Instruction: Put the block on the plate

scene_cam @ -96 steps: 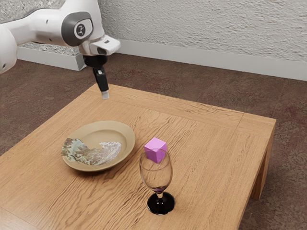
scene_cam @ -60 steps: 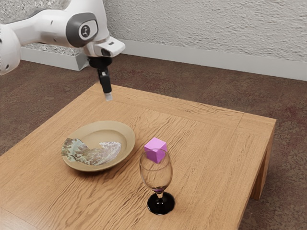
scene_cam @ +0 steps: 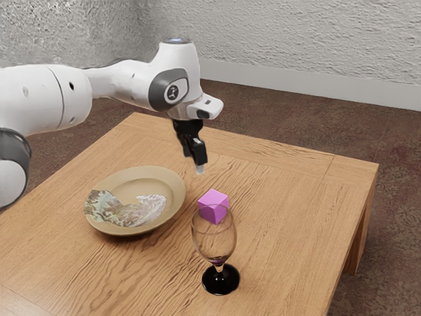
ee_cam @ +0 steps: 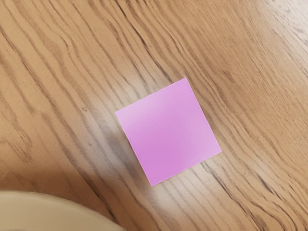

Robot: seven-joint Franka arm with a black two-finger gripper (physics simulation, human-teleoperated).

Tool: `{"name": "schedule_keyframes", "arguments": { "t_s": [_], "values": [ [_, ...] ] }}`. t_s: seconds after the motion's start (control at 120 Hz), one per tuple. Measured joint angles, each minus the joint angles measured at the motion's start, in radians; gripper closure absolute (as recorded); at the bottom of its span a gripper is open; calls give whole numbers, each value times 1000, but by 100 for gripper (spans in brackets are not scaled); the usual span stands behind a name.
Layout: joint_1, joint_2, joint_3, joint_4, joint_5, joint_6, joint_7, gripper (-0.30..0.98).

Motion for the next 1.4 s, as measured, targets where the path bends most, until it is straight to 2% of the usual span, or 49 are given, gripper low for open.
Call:
{"name": "schedule_keyframes", "arguments": {
  "t_s": [0.125,0.275,0.5,0.867,0.9,0.992,1.033,1.2,1.4],
  "values": [
    [-4,63,4,-6,-65,90,-84,0],
    [-27,82,6,-67,-100,190,-194,0],
    [-35,161,20,-71,-108,296,-325,0],
    [-50,239,22,-68,-114,353,-457,0],
    [-51,241,22,-68,-114,355,-466,2],
    [-56,240,26,-66,-111,358,-486,24],
    [-57,240,27,-64,-107,359,-496,29],
    [-58,210,28,-66,-93,355,-529,33],
    [-51,85,29,-124,-88,294,-559,35]
  ]
}}
